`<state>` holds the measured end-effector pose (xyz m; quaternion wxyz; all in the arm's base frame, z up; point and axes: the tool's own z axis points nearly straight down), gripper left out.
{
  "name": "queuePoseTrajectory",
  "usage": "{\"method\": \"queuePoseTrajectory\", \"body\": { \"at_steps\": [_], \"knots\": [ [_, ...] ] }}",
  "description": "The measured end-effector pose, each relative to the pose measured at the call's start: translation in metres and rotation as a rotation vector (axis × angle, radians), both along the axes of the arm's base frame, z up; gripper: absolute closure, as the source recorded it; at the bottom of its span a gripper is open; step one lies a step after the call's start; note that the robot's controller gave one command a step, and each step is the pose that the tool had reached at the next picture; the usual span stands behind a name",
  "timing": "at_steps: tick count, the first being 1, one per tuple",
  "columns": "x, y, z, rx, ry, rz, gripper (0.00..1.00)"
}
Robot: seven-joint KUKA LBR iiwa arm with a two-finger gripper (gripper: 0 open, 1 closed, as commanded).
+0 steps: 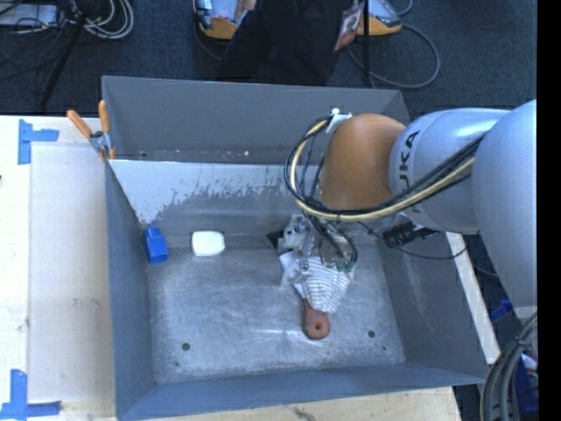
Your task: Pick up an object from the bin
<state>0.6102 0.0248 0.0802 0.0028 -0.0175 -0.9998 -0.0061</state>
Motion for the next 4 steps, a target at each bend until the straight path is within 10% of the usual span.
{"method": "queuePoseTrajectory", "body": {
  "at_steps": [2, 3, 4],
  "knots": [
    [-0.0002, -0.0067, 0.0049, -0.008, -0.007, -0.027, 1.00],
    [-0.0066, -0.0037, 0.0079, -0.012, -0.004, -0.001, 0.00],
    [-0.0066, -0.0038, 0.0079, -0.012, -0.004, -0.002, 0.00]
  ]
}}
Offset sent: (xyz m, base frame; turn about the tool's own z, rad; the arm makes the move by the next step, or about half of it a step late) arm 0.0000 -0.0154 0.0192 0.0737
